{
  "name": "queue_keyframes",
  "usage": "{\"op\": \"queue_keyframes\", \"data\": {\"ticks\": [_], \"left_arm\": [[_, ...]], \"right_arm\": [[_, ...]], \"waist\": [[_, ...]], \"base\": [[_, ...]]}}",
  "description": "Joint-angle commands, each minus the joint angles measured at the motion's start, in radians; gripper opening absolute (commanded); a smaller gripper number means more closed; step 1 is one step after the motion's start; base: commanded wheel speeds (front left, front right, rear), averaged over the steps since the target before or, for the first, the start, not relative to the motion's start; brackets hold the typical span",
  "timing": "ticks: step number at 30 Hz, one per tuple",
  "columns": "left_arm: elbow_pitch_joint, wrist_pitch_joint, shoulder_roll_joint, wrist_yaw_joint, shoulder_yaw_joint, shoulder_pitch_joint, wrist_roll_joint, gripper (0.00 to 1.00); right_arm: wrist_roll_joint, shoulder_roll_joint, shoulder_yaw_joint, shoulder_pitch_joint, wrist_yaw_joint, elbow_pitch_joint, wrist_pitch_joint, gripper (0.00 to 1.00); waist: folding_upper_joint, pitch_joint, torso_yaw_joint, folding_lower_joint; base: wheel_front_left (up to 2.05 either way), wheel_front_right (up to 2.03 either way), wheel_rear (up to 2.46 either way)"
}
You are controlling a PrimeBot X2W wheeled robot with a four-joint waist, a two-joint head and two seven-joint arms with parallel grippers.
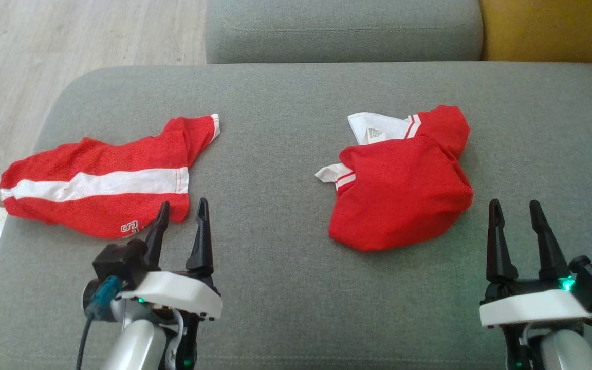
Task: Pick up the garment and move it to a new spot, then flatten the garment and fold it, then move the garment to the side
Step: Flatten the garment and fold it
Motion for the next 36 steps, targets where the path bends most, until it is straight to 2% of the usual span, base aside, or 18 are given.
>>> {"op": "queue_keyframes", "data": {"ticks": [1,9,12,20,25,36], "left_arm": [[-0.036,-0.008,-0.003,-0.010,0.048,-0.037,0.015,1.00],[-0.020,-0.008,-0.037,-0.052,0.074,-0.039,0.045,1.00],[-0.010,-0.008,-0.044,-0.066,0.076,-0.044,0.050,1.00],[0.011,-0.008,-0.056,-0.085,0.072,-0.070,0.056,1.00],[0.022,-0.008,-0.061,-0.092,0.065,-0.081,0.056,1.00],[0.013,-0.008,-0.063,-0.080,0.019,-0.106,0.024,1.00]], "right_arm": [[-0.010,-0.008,0.026,-0.029,0.008,-0.028,-0.011,1.00],[-0.049,-0.008,0.105,-0.070,0.008,-0.014,0.001,1.00],[-0.073,-0.008,0.152,-0.112,0.008,0.018,0.062,1.00],[-0.106,-0.008,0.197,-0.224,0.008,0.158,0.210,1.00],[-0.093,-0.008,0.197,-0.297,0.008,0.266,0.268,1.00],[-0.174,-0.008,0.137,-0.422,0.008,0.447,0.270,1.00]], "waist": [[0.0000,0.000,0.003,0.0000],[0.0000,0.017,0.040,0.0000],[0.0000,0.033,0.062,0.0000],[0.0000,0.080,0.127,0.0000],[0.0000,0.108,0.168,0.0000],[0.0000,0.162,0.218,0.0000]], "base": [[0.00,0.00,0.00],[0.00,0.00,0.00],[0.00,0.00,0.00],[0.00,0.00,0.00],[0.00,0.00,0.00],[0.00,0.00,0.00]]}}
